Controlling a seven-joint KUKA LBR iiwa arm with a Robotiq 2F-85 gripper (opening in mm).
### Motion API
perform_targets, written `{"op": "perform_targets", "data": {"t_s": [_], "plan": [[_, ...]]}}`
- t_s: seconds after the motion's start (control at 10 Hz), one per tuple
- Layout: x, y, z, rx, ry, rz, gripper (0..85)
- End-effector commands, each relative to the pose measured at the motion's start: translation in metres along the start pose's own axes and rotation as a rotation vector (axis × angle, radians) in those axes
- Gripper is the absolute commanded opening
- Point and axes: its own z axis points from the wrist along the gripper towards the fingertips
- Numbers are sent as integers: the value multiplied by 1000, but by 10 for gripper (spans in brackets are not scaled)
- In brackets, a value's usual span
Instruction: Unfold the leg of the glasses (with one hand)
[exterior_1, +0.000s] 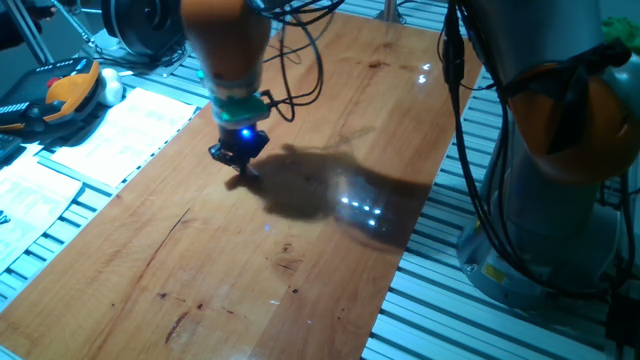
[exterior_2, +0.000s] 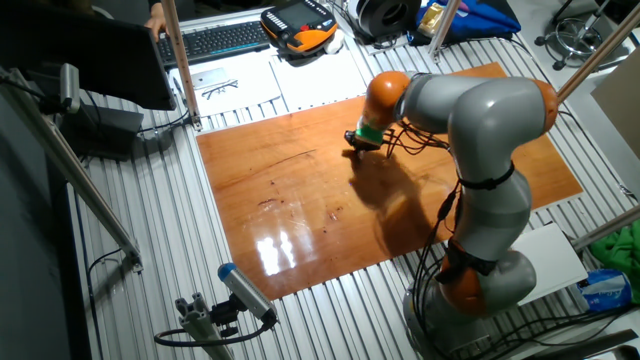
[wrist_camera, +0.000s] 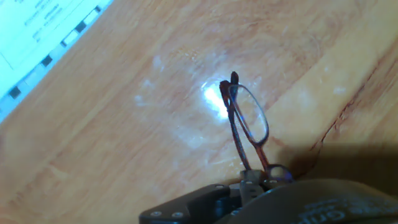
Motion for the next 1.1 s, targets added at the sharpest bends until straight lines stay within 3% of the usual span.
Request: {"op": "perform_targets", "data": {"t_s": [0.0, 0.3, 0.4, 0.6, 1.0], "plan": [[2, -1, -6, 7, 12, 4, 0], [8, -4, -21, 32, 26, 12, 0], [10, -4, -19, 37, 23, 8, 0], [11, -3, -18, 17, 24, 22, 0], [10, -5, -16, 46, -1, -6, 0]]}}
